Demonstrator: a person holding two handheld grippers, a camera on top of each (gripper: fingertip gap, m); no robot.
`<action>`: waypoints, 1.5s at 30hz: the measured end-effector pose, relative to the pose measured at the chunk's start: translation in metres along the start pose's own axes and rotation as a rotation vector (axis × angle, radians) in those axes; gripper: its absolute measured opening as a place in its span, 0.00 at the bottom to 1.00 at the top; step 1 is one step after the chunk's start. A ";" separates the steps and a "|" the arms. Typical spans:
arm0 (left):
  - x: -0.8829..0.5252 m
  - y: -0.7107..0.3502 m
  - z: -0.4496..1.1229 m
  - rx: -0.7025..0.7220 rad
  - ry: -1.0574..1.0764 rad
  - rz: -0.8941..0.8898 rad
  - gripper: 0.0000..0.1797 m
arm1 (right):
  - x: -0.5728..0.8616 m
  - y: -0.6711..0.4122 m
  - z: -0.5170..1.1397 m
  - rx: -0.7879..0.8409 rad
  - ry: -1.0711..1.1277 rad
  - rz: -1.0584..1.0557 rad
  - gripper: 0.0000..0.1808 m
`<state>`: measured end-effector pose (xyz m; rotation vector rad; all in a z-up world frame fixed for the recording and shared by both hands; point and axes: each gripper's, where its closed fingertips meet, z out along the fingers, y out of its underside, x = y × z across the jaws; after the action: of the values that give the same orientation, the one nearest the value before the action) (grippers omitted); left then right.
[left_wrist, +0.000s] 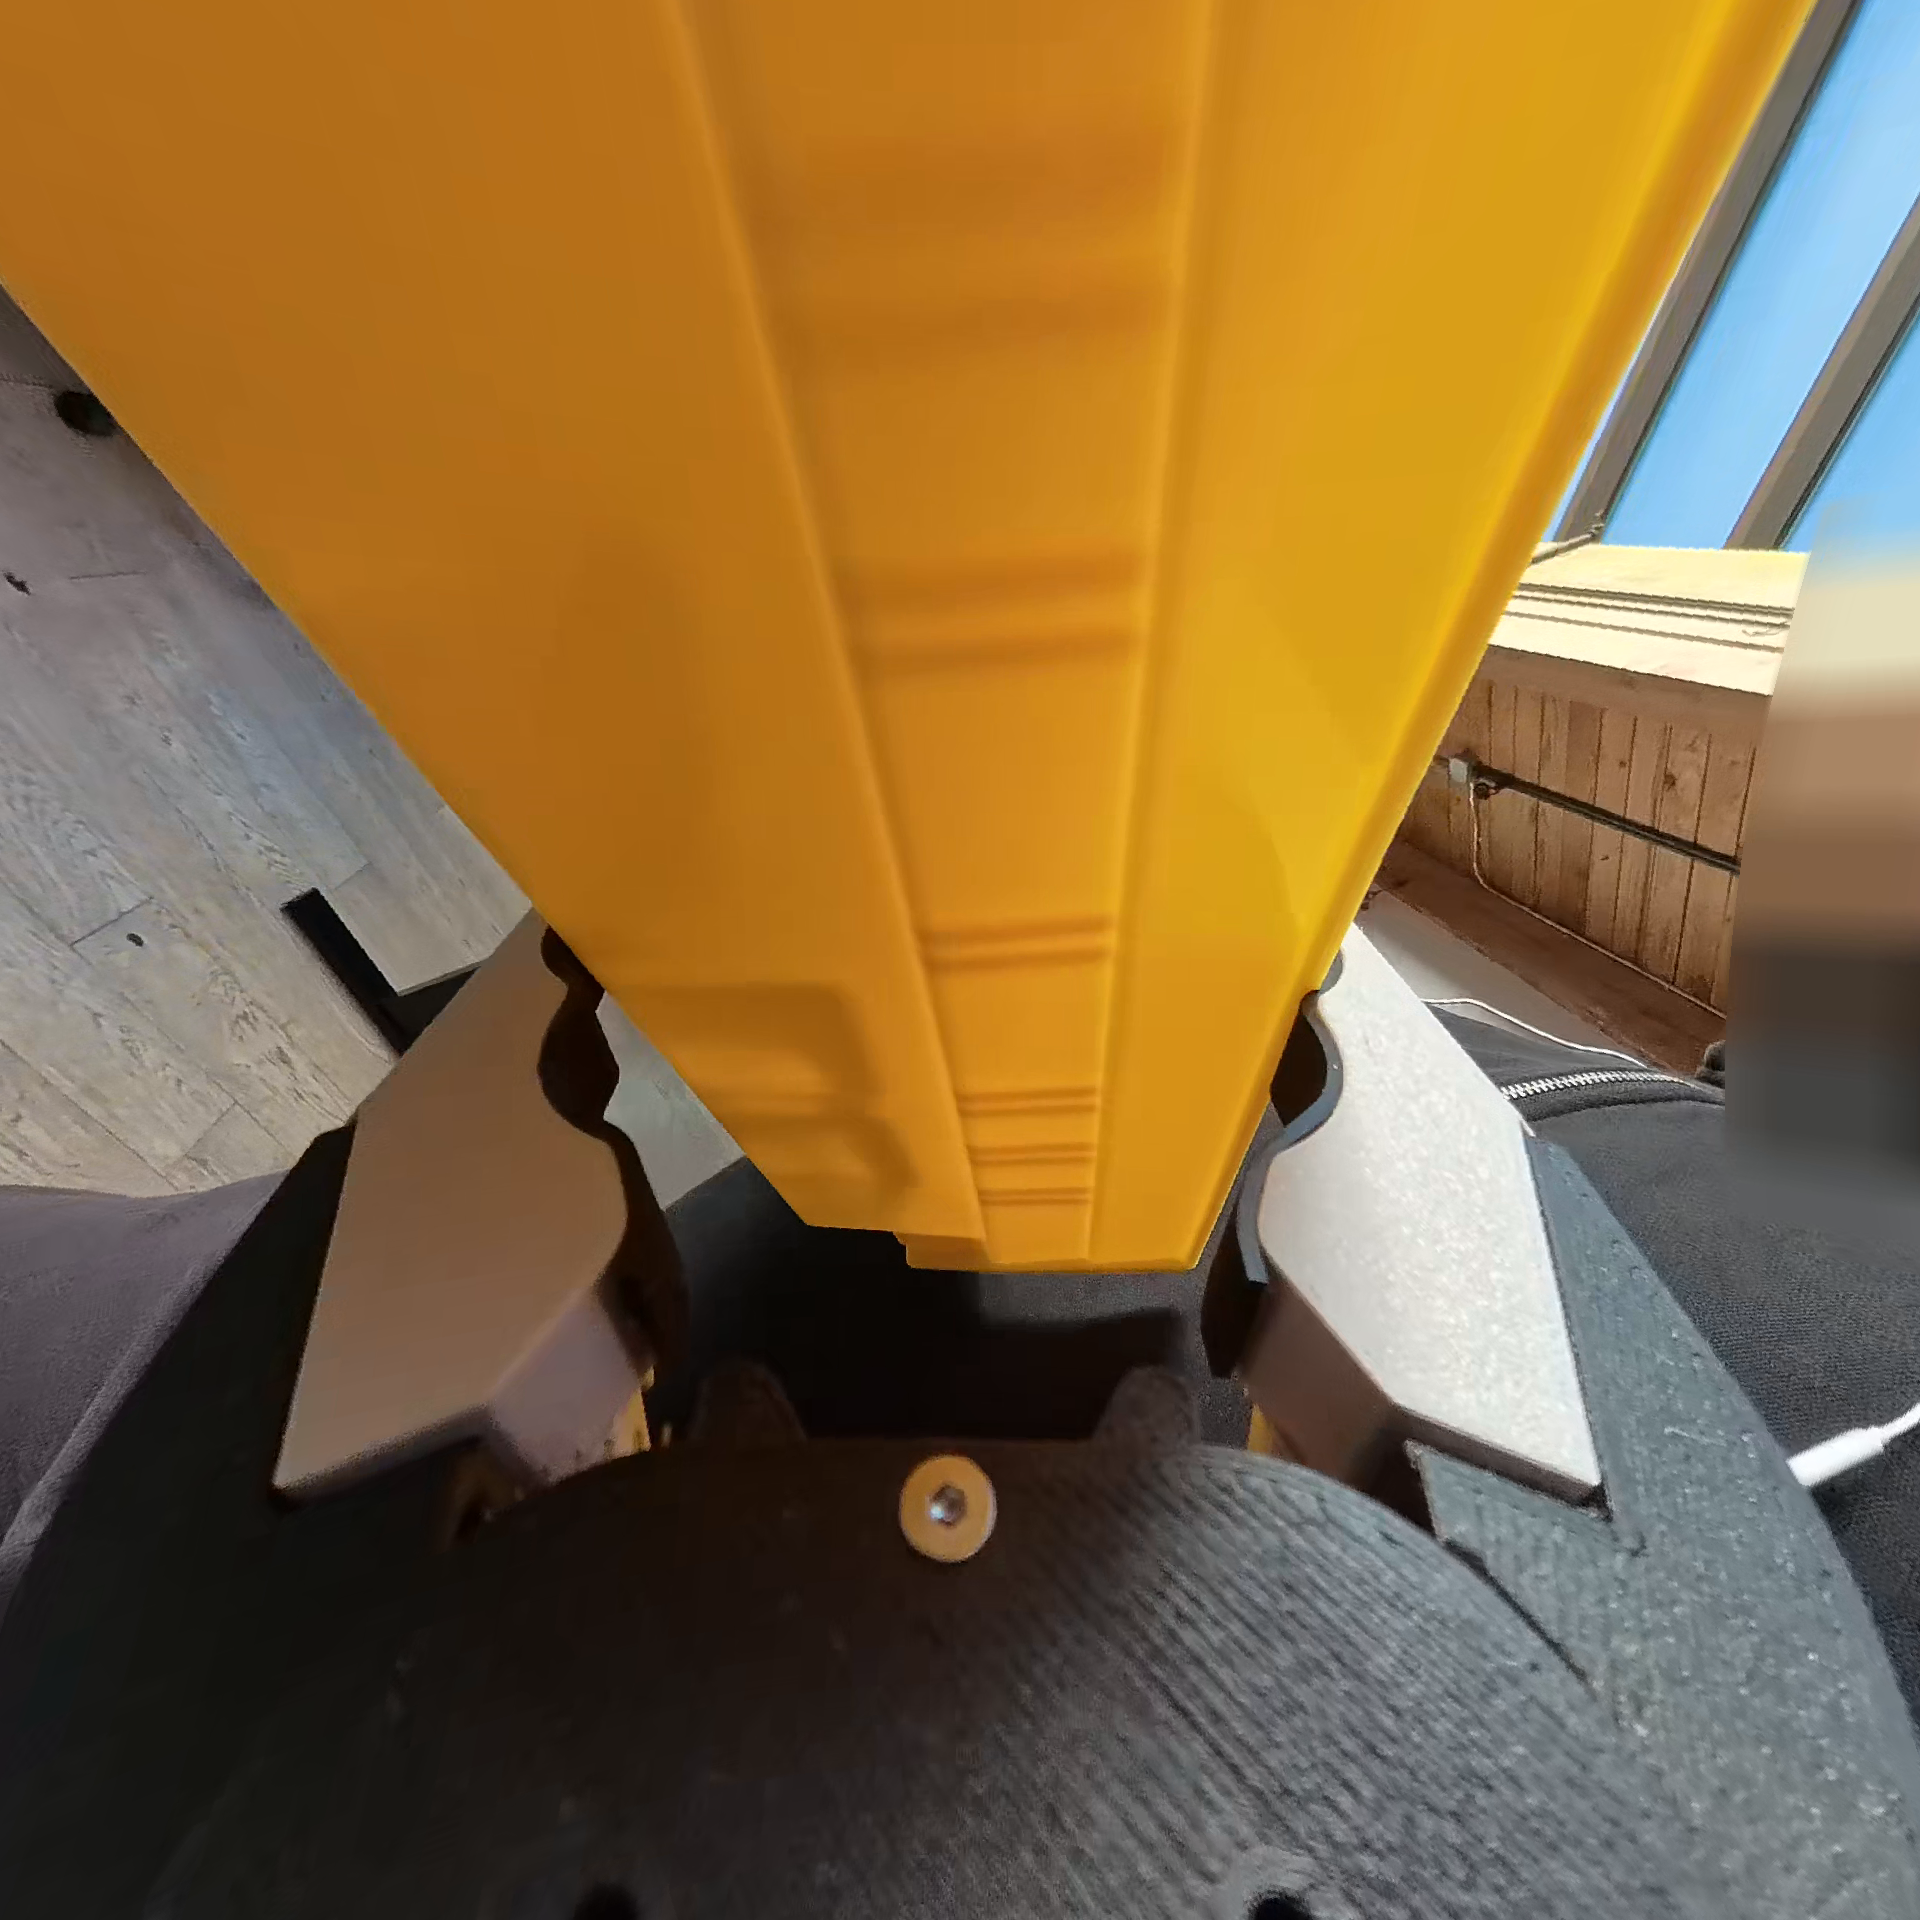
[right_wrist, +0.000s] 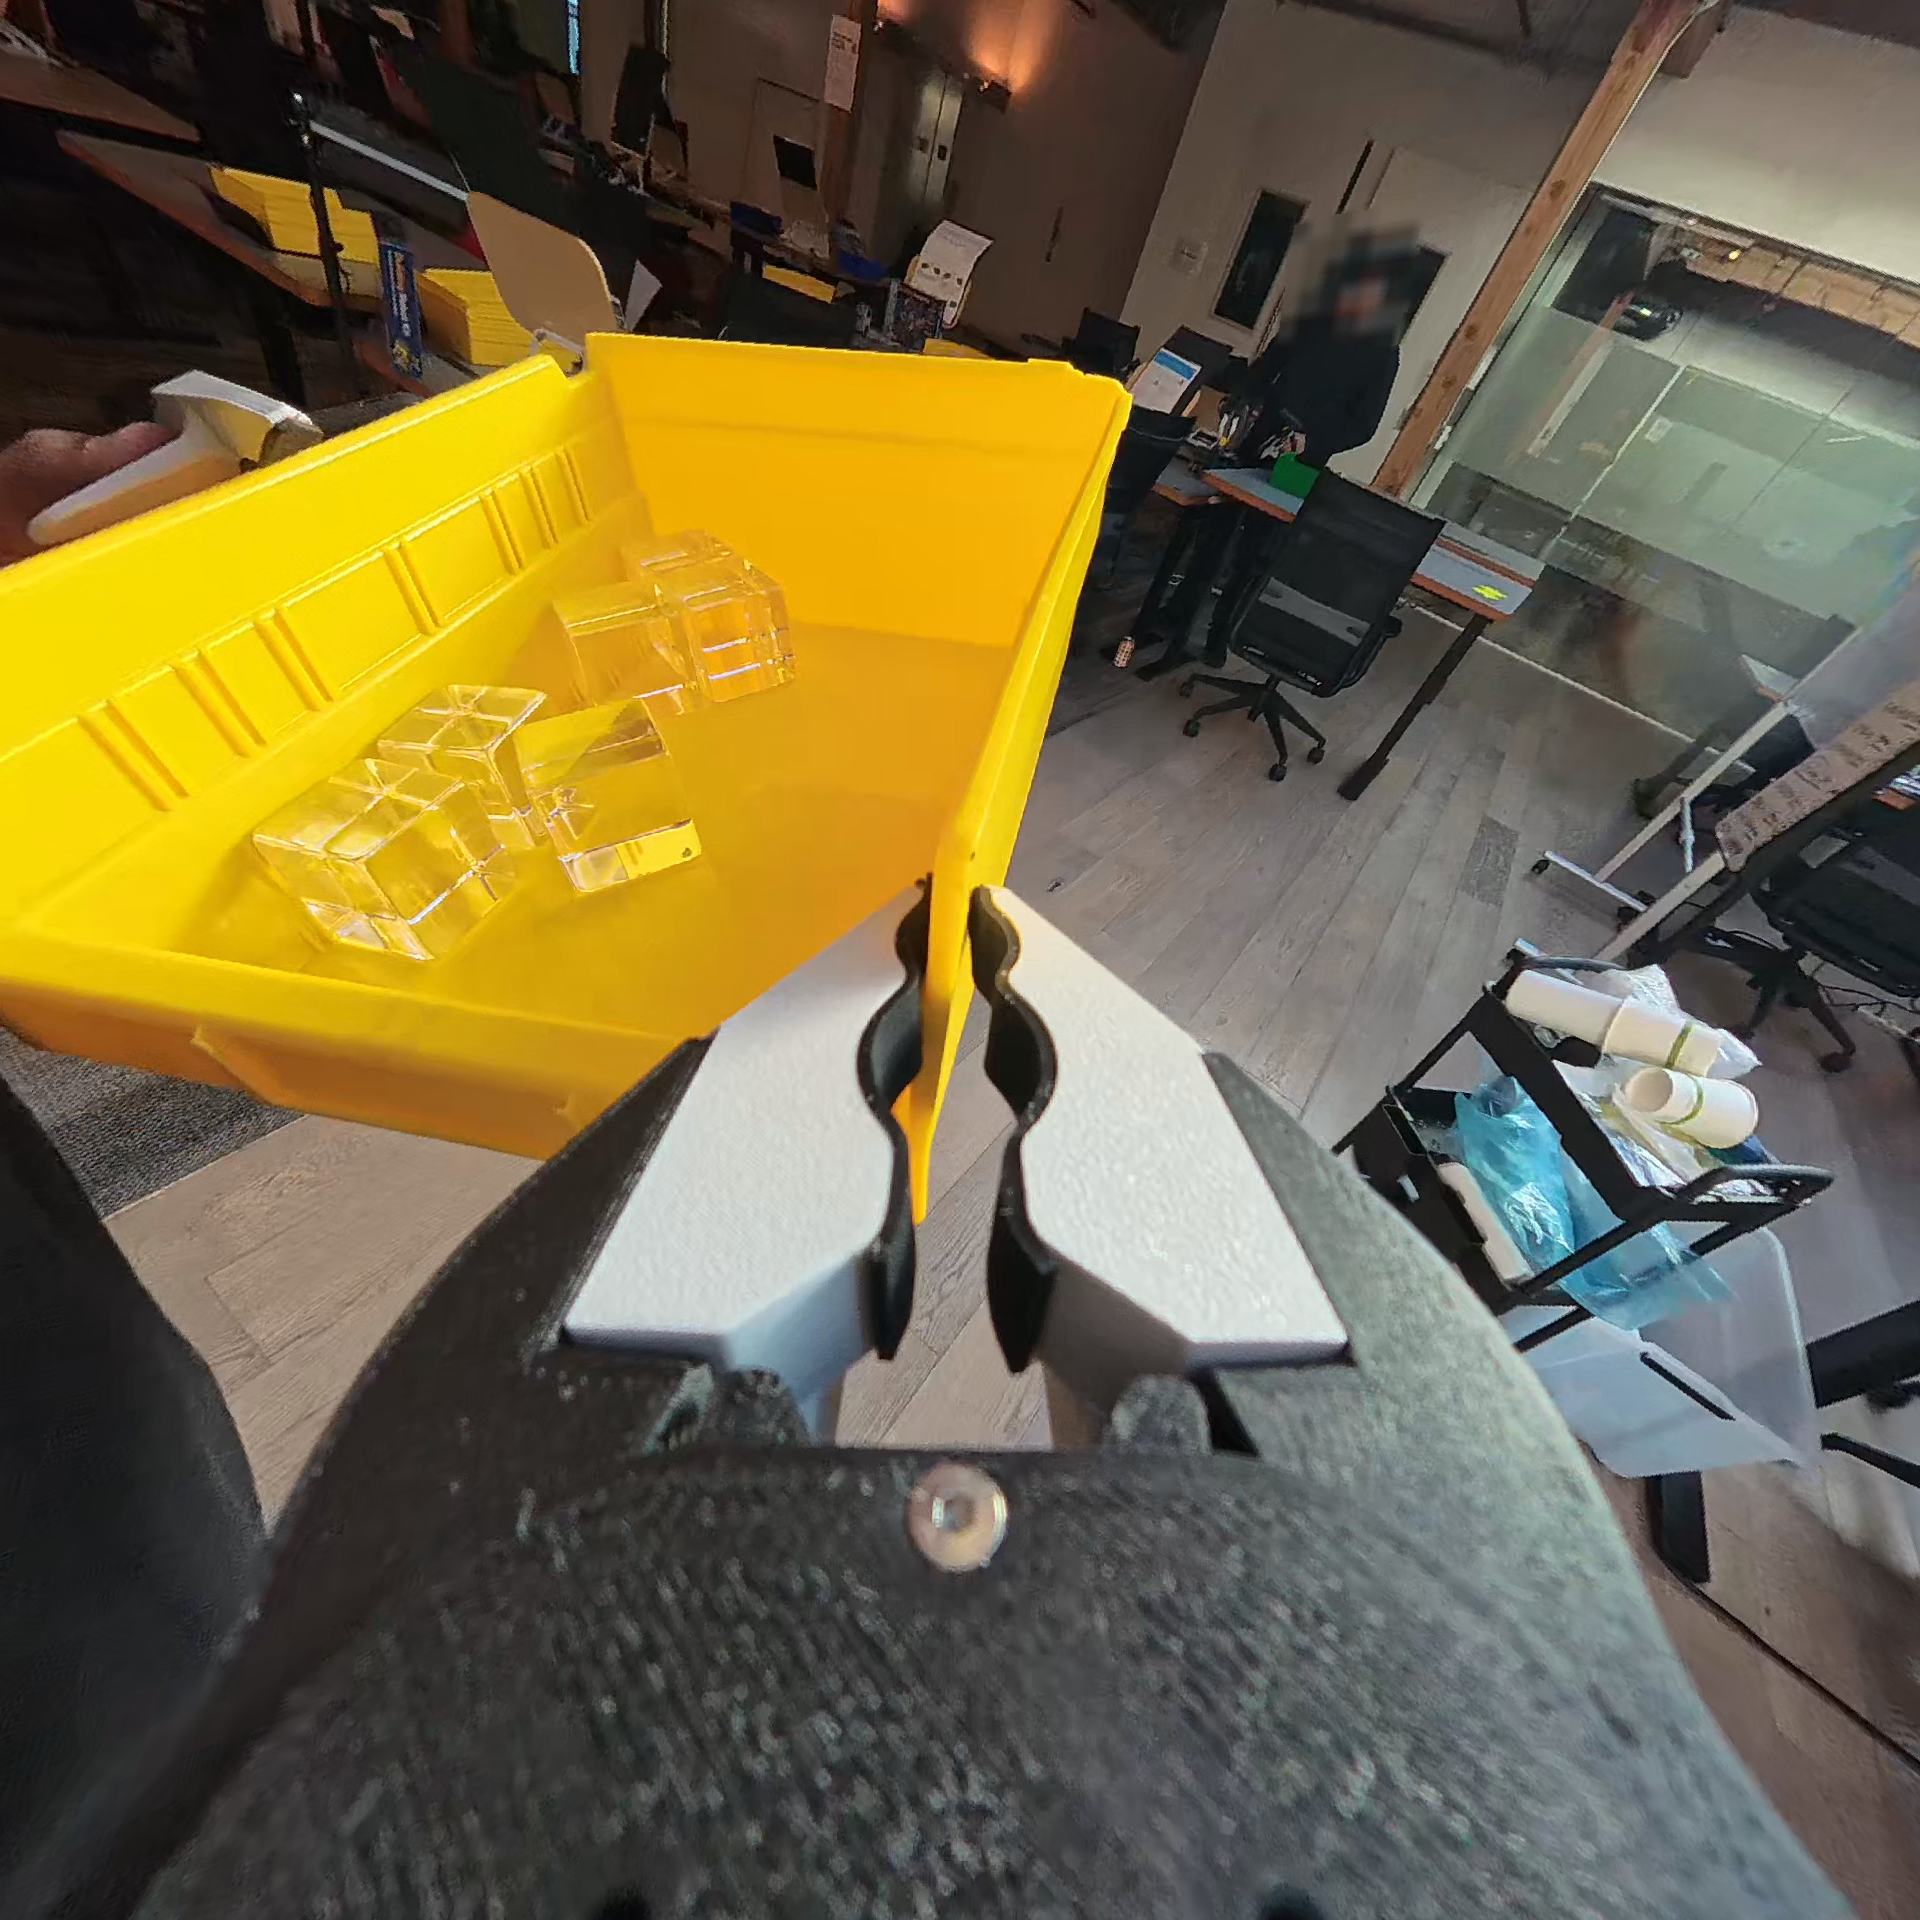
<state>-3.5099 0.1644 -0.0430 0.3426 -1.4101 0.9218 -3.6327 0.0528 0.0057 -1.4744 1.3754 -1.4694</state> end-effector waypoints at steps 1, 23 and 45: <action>-0.013 -0.033 0.003 -0.002 -0.010 0.005 0.72 | 0.021 0.005 0.029 0.011 0.000 0.010 0.02; -0.293 -0.762 0.100 0.171 0.008 0.018 0.71 | 0.522 0.054 0.659 0.026 -0.156 -0.057 0.02; -0.557 -1.531 0.203 0.063 -0.057 0.008 0.72 | 1.034 0.110 1.285 0.063 -0.069 0.047 0.02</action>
<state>-2.4934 -1.1249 -0.0549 0.4140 -1.4375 0.9714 -2.6034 -1.2397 -0.0177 -1.4309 1.3024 -1.4070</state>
